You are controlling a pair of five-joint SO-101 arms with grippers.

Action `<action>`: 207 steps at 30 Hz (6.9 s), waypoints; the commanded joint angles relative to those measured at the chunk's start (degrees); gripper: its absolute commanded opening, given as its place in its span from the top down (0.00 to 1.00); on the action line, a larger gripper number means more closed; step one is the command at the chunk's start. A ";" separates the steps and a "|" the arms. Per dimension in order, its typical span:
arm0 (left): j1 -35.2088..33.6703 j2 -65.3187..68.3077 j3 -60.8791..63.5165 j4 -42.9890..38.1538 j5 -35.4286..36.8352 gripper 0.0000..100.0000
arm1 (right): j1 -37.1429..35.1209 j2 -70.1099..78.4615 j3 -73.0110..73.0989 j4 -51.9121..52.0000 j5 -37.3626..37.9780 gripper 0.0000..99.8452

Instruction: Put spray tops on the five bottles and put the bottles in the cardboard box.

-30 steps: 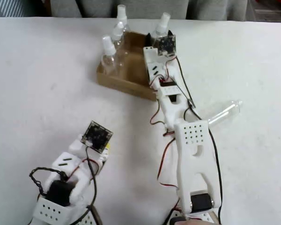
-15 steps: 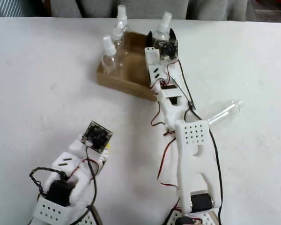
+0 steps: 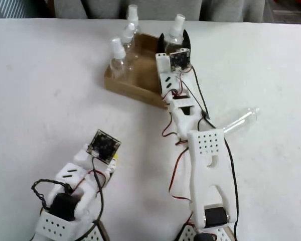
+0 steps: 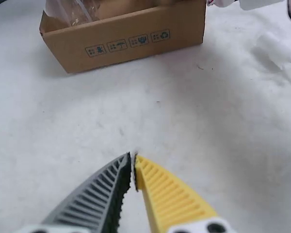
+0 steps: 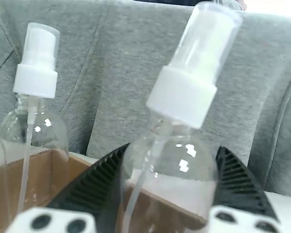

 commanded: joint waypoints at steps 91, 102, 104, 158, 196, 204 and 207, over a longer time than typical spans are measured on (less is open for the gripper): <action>-0.66 -0.48 -0.09 -2.02 -0.44 0.98 | 0.40 -8.84 -3.43 13.32 -4.13 0.63; -0.66 -0.48 -0.09 -2.02 -0.44 0.98 | -0.13 -17.36 6.77 13.32 -4.22 0.63; -0.66 -0.48 -0.09 -2.02 -0.44 0.98 | -0.22 -18.51 8.09 13.32 -4.22 0.63; -0.66 -0.48 -0.09 -2.02 -0.44 0.98 | 0.92 -42.68 9.49 43.21 -4.22 0.63; -2.15 -0.48 -0.09 -1.58 -0.44 0.98 | 28.18 -73.10 21.71 127.69 -4.13 0.63; -2.15 -0.48 -0.09 -1.58 -0.44 0.98 | 29.23 -73.10 31.82 116.53 -4.22 0.83; -2.15 -0.48 -0.09 -1.58 -0.44 0.98 | 29.23 -73.10 32.53 113.36 -4.40 0.86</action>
